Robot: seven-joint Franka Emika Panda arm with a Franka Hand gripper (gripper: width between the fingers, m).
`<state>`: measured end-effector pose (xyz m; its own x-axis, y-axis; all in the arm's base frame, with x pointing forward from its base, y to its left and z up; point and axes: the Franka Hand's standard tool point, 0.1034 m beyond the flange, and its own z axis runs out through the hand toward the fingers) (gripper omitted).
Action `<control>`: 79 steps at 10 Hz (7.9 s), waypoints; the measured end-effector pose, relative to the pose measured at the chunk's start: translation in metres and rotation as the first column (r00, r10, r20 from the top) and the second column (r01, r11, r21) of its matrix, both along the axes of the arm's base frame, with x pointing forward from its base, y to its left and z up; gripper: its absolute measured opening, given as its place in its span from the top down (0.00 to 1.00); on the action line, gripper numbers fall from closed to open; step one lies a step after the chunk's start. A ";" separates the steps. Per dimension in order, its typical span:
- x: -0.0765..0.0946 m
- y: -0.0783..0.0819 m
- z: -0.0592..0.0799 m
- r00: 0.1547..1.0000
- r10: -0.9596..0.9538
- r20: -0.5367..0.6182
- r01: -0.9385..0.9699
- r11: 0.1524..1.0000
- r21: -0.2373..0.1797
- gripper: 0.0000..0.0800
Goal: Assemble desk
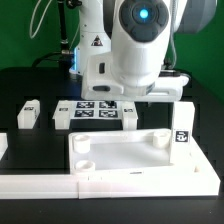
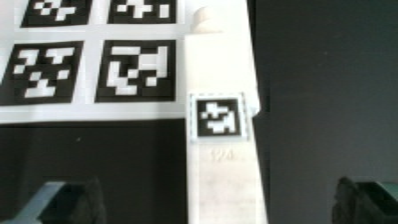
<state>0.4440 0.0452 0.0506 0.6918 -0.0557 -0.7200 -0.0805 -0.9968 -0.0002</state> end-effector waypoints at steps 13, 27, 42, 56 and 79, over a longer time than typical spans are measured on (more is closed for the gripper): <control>-0.015 0.010 -0.034 0.989 -0.038 -0.140 0.034 0.999 -0.030 0.19; -0.020 0.009 -0.039 0.987 -0.053 -0.150 0.047 0.998 -0.044 0.64; 0.129 -0.060 0.118 0.798 -0.224 0.559 0.204 0.974 0.099 0.64; 0.160 -0.093 0.106 0.194 0.029 0.981 0.189 0.980 -0.067 0.64; 0.174 -0.094 0.063 0.213 0.067 0.975 0.170 0.980 -0.105 0.20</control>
Offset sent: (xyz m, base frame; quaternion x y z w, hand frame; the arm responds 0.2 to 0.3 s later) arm -0.0127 0.0170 -0.0114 0.0398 -0.0711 -0.0253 0.9964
